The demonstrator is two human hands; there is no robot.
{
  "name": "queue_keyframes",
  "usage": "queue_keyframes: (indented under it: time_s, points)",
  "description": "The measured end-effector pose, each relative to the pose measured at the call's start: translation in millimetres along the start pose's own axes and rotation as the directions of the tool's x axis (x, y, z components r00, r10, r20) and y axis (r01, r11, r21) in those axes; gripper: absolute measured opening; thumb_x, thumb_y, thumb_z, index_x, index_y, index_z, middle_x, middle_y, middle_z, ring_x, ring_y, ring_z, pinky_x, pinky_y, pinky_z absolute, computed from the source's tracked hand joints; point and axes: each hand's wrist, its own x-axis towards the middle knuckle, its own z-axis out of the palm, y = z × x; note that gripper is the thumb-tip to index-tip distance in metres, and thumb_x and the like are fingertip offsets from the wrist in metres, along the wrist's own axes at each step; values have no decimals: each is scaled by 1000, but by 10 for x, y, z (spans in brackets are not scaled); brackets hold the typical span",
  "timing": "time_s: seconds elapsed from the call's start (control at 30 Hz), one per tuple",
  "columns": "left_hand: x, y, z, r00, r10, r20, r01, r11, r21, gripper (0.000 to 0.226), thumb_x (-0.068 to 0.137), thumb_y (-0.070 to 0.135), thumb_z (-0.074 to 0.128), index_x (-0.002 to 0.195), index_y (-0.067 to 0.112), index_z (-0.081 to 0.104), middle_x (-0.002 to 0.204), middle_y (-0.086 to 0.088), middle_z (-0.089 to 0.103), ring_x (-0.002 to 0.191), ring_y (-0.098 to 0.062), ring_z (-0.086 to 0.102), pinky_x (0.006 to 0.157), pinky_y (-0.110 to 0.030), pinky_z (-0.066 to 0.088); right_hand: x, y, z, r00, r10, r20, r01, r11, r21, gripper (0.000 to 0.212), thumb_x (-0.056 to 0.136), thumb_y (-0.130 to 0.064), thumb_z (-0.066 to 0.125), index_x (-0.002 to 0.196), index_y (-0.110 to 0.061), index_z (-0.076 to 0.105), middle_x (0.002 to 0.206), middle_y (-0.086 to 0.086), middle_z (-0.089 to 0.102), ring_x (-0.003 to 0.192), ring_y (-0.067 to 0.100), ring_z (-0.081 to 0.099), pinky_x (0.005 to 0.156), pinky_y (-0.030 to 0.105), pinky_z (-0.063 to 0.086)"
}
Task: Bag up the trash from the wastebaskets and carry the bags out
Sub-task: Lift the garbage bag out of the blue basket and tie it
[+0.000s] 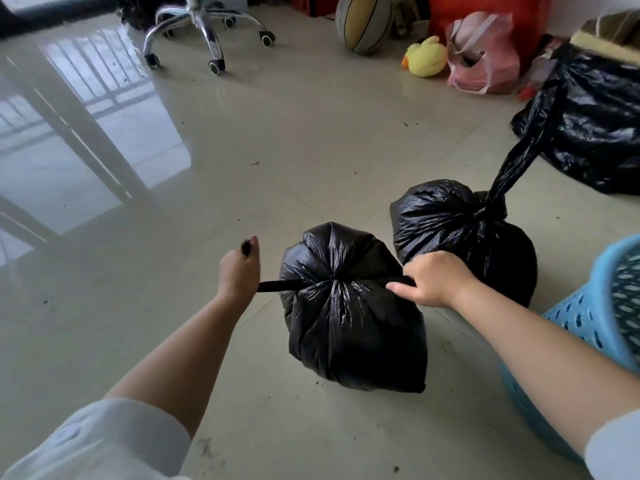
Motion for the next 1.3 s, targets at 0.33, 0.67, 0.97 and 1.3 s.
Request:
queue_keyframes:
  time_s: [0.33, 0.67, 0.97, 1.3]
  points:
    - [-183, -188, 34, 755, -416, 507, 649, 364, -668, 57, 91, 35, 50, 138, 9, 32, 142, -14, 34, 136, -23, 30, 111, -41, 27, 226, -33, -162, 949, 167, 269, -205, 972, 117, 48, 88, -40, 42, 47, -16, 37, 60, 3, 45, 76, 27, 54, 60, 28, 37]
    - [-311, 362, 295, 947, 51, 316, 97, 895, -435, 40, 98, 24, 34, 64, 17, 53, 75, 4, 58, 76, -11, 54, 60, -5, 45, 108, -13, -297, 912, 6, 411, -98, 974, 203, 29, 78, -22, 58, 57, -15, 39, 57, -1, 42, 61, 17, 42, 55, 29, 29]
    - [-512, 802, 391, 630, 31, 776, 75, 992, -101, 24, 98, 26, 32, 81, 12, 41, 43, 5, 45, 30, -4, 40, 35, -19, 32, 11, 82, -405, 975, 75, 208, -187, 784, 592, 15, 80, -7, 58, 91, -15, 66, 65, -3, 57, 55, 2, 51, 52, 9, 35]
    - [-457, 432, 535, 863, -51, 502, -367, 619, 694, 100, 59, 76, 59, 126, 6, 34, 120, -12, 58, 113, -30, 55, 77, -34, 44, 9, 161, -616, 915, 170, 366, -377, 39, 925, 25, 96, -18, 38, 77, -9, 50, 43, 1, 62, 38, 10, 61, 35, 16, 47]
